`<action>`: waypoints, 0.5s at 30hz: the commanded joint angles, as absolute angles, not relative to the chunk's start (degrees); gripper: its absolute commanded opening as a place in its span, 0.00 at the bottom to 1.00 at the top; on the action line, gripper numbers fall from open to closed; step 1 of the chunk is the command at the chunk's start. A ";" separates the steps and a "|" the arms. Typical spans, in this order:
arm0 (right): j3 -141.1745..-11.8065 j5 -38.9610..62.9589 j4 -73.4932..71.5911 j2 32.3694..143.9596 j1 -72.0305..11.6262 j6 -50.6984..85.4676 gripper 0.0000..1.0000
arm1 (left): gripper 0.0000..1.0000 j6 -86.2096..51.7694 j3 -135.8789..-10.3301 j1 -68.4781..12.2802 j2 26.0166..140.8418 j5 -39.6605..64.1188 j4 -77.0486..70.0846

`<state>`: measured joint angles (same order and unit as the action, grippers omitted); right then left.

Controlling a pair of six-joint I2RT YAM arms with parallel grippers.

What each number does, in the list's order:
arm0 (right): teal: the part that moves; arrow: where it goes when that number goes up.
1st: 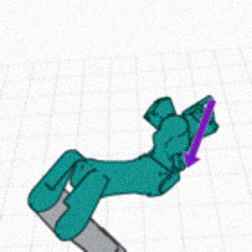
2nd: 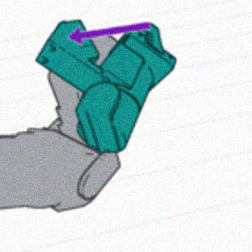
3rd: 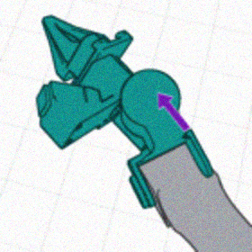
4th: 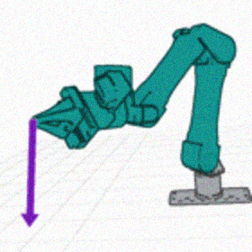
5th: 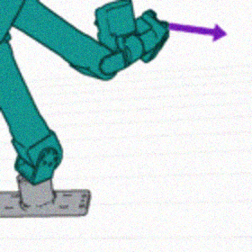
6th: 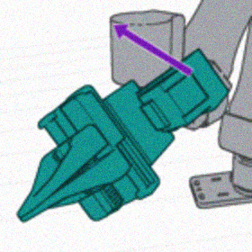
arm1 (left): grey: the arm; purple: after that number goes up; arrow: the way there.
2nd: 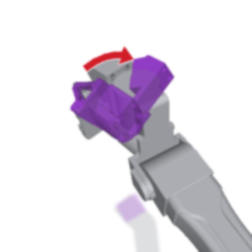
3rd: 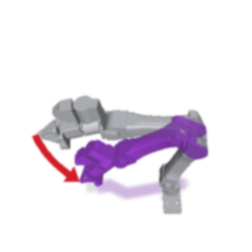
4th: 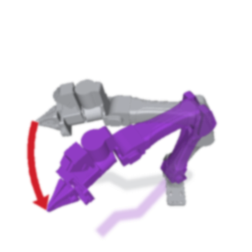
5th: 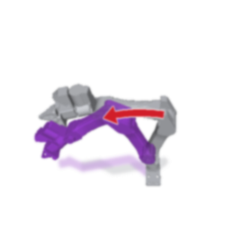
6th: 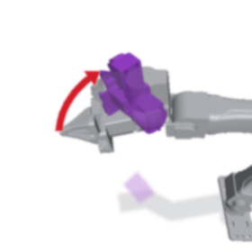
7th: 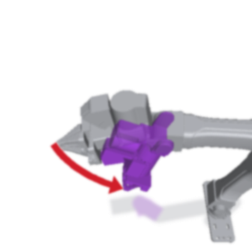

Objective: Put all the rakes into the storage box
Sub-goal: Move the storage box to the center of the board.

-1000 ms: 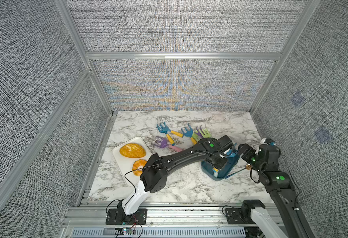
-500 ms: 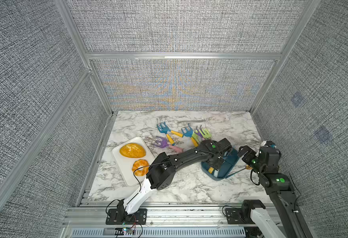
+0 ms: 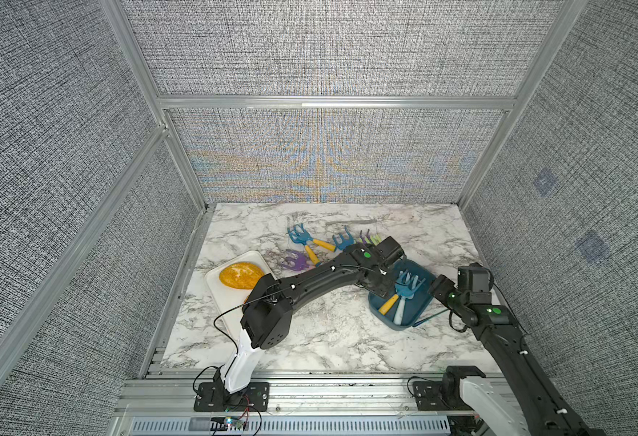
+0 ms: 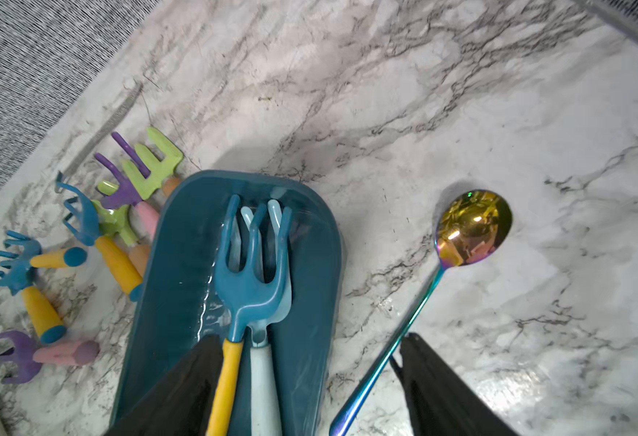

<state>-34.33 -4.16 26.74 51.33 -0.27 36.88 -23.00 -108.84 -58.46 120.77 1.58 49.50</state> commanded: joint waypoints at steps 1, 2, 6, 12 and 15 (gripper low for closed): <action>-33.68 -3.66 23.48 55.30 -0.30 36.63 0.70 | 0.70 -23.12 -108.08 -56.69 121.56 7.61 46.24; -33.66 -3.70 23.14 56.75 -0.29 36.64 0.69 | 0.70 -22.74 -108.26 -56.36 121.95 8.56 45.97; -32.50 -2.75 21.27 61.93 -0.81 36.39 0.62 | 0.70 -22.25 -108.87 -56.07 123.85 12.99 43.81; -31.13 -2.41 18.75 65.47 -6.05 36.94 0.51 | 0.66 -23.44 -105.98 -56.07 123.92 17.32 41.19; -31.21 -3.23 19.30 66.63 -8.93 37.14 0.39 | 0.65 -25.18 -99.63 -56.16 120.19 18.60 37.33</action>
<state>-31.09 -2.50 20.29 66.02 -7.35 36.71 -23.22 -102.69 -56.10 122.54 15.59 40.27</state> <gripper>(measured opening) 0.420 0.652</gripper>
